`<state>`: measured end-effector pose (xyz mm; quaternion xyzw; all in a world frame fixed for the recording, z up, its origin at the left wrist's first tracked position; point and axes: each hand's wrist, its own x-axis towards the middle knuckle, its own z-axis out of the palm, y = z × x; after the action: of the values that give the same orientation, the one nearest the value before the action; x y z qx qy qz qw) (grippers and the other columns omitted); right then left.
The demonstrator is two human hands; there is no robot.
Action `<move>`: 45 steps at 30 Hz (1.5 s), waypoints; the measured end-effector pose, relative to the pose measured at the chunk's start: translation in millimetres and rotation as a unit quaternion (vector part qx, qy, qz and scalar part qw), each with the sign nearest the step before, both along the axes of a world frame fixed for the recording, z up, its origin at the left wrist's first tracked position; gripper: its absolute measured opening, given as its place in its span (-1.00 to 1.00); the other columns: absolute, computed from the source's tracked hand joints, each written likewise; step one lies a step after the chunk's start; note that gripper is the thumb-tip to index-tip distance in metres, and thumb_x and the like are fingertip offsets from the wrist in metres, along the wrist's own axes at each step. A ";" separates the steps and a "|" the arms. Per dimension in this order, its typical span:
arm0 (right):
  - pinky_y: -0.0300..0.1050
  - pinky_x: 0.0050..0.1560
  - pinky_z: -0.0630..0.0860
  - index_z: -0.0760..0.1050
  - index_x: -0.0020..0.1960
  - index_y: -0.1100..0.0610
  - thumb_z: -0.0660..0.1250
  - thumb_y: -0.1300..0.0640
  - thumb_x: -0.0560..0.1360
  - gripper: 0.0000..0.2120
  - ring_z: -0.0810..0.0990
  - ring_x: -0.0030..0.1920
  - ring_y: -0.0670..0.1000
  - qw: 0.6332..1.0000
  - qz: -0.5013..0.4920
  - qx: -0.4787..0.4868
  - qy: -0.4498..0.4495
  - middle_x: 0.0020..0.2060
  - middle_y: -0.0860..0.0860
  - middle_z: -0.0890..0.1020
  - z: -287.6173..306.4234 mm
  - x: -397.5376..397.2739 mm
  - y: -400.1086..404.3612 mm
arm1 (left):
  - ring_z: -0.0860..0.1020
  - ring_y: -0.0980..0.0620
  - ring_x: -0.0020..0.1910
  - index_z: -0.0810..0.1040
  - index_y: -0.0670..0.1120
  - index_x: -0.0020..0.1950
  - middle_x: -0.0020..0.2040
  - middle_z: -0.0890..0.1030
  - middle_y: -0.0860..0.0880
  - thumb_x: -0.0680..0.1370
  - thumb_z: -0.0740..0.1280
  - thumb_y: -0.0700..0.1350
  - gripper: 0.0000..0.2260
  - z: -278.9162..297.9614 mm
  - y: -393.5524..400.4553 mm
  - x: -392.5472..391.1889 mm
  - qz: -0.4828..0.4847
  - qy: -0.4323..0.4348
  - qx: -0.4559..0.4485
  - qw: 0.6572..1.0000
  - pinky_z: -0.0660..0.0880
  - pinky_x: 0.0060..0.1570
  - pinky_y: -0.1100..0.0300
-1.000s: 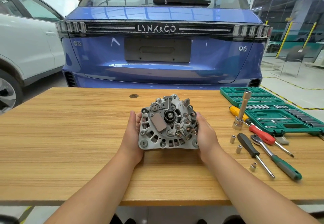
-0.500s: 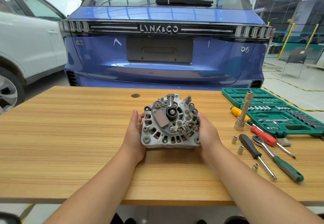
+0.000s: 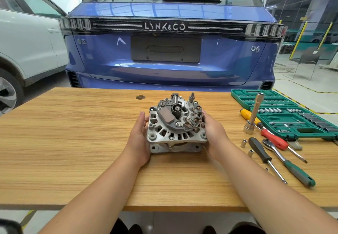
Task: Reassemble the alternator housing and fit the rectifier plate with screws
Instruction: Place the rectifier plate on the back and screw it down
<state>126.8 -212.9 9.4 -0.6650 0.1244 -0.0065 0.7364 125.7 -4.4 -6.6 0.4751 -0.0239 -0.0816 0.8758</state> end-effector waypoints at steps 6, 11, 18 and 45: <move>0.24 0.50 0.28 0.42 0.50 -0.06 0.17 -0.25 0.62 -0.48 0.43 0.45 0.13 1.000 0.000 -0.019 0.020 0.43 0.00 0.50 6.3 -4.3 3.3 | 0.70 -0.16 0.11 0.72 0.01 0.20 0.21 0.69 -0.17 0.52 0.29 0.30 -0.53 0.6 1.4 -2.1 -0.039 -0.036 0.045 0.998 0.65 -0.09 0.05; 0.21 0.52 0.22 0.38 0.52 -0.09 0.15 -0.30 0.62 -0.45 0.36 0.49 0.09 0.999 -0.004 -0.031 0.023 0.49 -0.05 0.43 7.2 -10.2 4.2 | 0.70 -0.16 0.10 0.70 0.01 0.24 0.21 0.69 -0.18 0.55 0.29 0.26 -0.56 -0.9 -0.8 -2.5 -0.025 -0.037 0.044 0.998 0.65 -0.14 0.08; 0.19 0.40 0.43 0.67 0.19 -0.10 0.20 -0.28 0.52 -0.57 0.66 0.20 0.08 0.995 0.073 0.029 -0.061 0.15 0.01 0.71 -11.6 -18.4 -2.7 | 0.70 -0.18 0.07 0.52 -0.06 0.42 0.23 0.67 -0.20 0.55 0.30 0.18 -0.48 -1.1 -0.6 -2.3 0.000 -0.033 0.046 0.998 0.65 -0.15 0.05; -0.09 -0.24 0.50 0.64 -0.17 -0.01 0.22 -0.26 0.50 -0.62 0.63 -0.09 0.07 0.996 0.013 -0.054 0.065 -0.34 -0.05 0.72 32.9 -29.6 -2.0 | 0.63 -0.17 -0.08 0.73 0.10 -0.07 -0.05 0.76 0.03 0.59 0.24 0.19 -0.69 36.5 -1.2 -19.2 0.039 0.124 0.172 0.976 0.56 -0.16 0.08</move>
<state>97.2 -214.9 42.4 -0.7041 0.1632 0.0398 0.6899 106.5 -5.5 29.9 0.6054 0.1180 -0.1081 0.7796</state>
